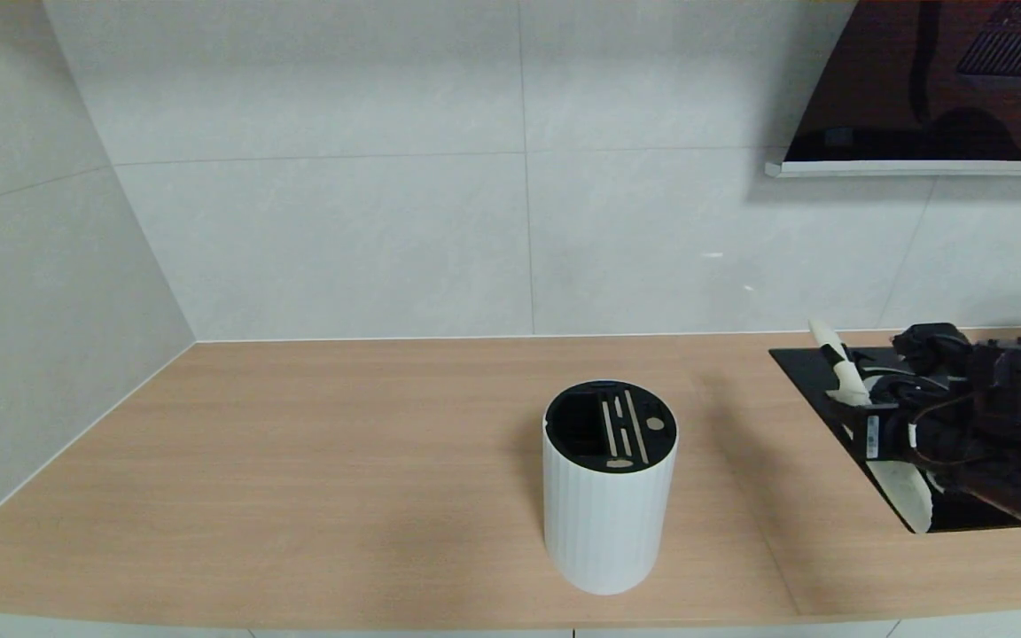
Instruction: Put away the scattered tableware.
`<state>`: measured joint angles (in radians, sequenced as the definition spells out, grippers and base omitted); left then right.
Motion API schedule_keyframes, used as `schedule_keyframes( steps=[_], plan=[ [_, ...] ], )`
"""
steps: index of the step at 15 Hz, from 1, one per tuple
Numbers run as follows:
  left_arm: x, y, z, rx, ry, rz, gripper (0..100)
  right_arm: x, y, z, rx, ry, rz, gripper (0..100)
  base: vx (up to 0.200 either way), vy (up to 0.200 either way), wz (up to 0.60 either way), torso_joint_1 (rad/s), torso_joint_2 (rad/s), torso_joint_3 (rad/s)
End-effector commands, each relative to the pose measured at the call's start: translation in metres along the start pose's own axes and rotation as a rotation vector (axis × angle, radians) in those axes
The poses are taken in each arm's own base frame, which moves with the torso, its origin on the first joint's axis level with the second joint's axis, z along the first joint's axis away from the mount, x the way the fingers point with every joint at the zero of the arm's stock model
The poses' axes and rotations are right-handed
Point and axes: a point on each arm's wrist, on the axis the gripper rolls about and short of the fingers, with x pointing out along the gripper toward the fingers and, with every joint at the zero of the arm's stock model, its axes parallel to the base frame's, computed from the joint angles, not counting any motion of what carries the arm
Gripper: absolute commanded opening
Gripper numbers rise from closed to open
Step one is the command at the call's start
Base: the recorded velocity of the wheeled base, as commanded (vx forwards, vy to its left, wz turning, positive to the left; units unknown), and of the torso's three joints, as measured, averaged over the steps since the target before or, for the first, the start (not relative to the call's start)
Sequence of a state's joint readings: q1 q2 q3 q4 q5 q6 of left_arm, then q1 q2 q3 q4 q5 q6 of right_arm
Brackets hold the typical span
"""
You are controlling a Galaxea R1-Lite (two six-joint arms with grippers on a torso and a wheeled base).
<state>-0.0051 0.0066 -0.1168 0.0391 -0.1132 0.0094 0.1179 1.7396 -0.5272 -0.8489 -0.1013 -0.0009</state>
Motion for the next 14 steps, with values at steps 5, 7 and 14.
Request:
schedule_keyframes(
  steps=[5, 7, 14],
  plan=[
    [0.043, -0.003, 0.114, -0.052, 0.163, -0.461, 100, -0.045, 0.047, 0.079, -0.016, -0.254, 0.183, 0, 0.0, 0.0, 0.0, 0.0, 0.0, 0.0],
    [0.101, 0.0, 0.144, -0.079, 0.206, -0.582, 100, -0.051, 0.07, 0.089, -0.033, -0.27, 0.265, 0, 0.0, 0.0, 0.0, 0.0, 0.0, 0.0],
    [0.194, -0.027, 0.147, -0.237, 0.228, -0.793, 100, -0.081, 0.131, 0.086, 0.023, -0.25, 0.519, 0, 0.0, 0.0, 0.0, 0.0, 0.0, 0.0]
  ],
)
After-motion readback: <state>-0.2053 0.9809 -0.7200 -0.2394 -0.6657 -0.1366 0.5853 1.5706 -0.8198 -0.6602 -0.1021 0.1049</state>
